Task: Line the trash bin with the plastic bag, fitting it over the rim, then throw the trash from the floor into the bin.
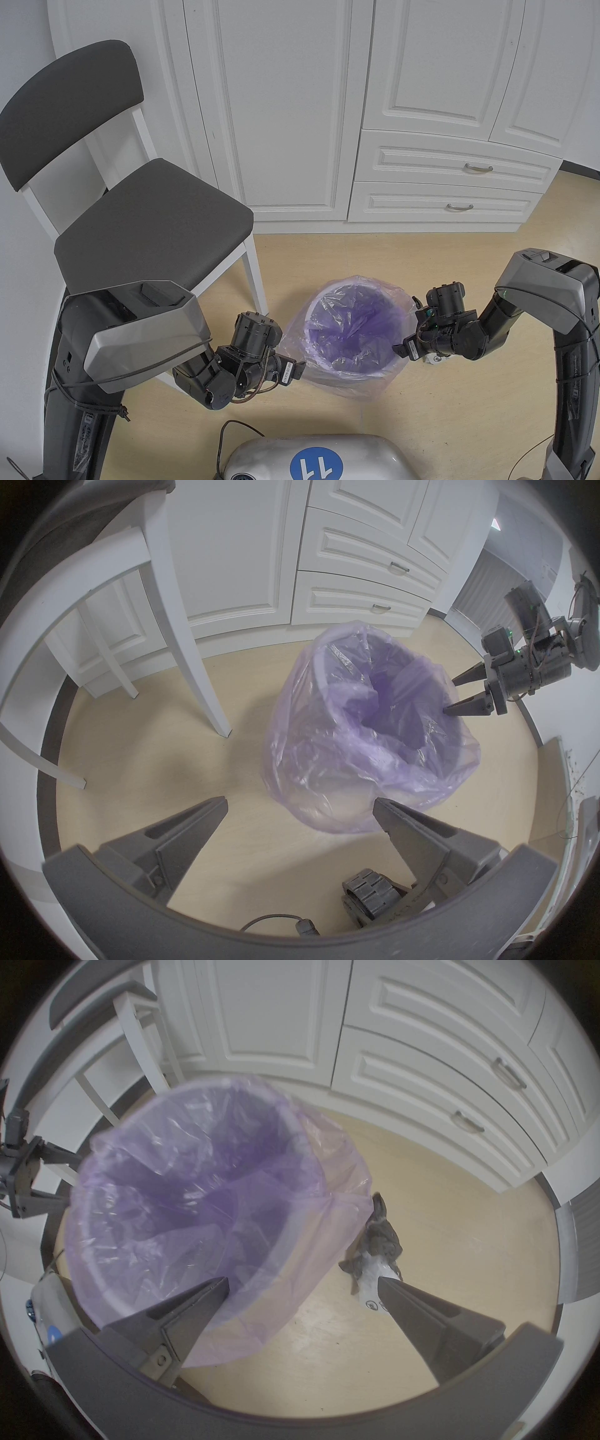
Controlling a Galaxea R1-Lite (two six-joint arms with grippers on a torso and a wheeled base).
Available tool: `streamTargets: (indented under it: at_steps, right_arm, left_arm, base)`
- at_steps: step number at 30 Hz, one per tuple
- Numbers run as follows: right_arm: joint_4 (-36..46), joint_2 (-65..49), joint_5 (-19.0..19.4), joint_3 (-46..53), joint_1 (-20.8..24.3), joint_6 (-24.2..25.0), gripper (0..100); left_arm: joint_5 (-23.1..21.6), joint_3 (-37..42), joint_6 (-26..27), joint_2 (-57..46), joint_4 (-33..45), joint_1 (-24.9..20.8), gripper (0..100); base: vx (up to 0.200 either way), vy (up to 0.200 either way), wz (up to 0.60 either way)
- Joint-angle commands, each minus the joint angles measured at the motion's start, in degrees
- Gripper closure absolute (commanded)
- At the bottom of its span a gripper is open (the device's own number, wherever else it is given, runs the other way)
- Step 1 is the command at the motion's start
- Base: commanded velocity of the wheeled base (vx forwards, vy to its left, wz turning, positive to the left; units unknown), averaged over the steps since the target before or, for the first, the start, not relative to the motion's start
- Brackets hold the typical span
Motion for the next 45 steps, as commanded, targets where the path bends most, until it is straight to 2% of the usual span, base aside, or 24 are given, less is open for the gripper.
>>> streamTargets:
  at_steps: [1, 6, 13, 22, 35, 42, 45]
  right_arm:
    - [0.5, 3.3, 0.0, -1.5, -0.1, -0.1, 0]
    - [1.6, 3.8, 0.1, -2.5, 0.5, 0.6, 0]
    - [1.0, 0.6, 0.7, -2.0, 0.6, 3.2, 0]
    - [1.6, -3.8, 0.8, 0.4, -0.2, 2.8, 0]
    - [1.9, -1.2, 0.8, -0.8, -1.6, 1.5, 0]
    - [4.9, 3.7, 1.0, -4.2, -1.6, 1.5, 0]
    - [8.3, 3.5, 1.0, -5.3, -1.3, 1.7, 0]
  left_arm:
    - [-0.2, -1.4, 0.0, 1.8, 0.3, 1.1, 0]
    - [-1.3, -4.0, -0.3, 2.3, 2.8, 2.2, 0]
    - [-1.3, -4.1, -0.3, 2.4, 1.9, 2.4, 0]
    - [-1.3, -4.5, -0.4, 2.1, 1.9, 3.0, 0]
    - [-1.2, -4.8, -0.3, 2.1, 2.0, 3.7, 0]
    - [-1.3, -7.3, -0.1, 3.4, 4.5, 4.8, 0]
    - [-1.5, -9.9, 0.0, 3.5, 10.1, 5.5, 0]
  base:
    - [0.000, 0.000, 0.00]
    - [0.000, 0.000, 0.00]
    - [0.000, 0.000, 0.00]
    - [0.000, 0.000, 0.00]
    - [0.000, 0.000, 0.00]
    - [0.000, 0.000, 0.00]
    - [0.000, 0.000, 0.00]
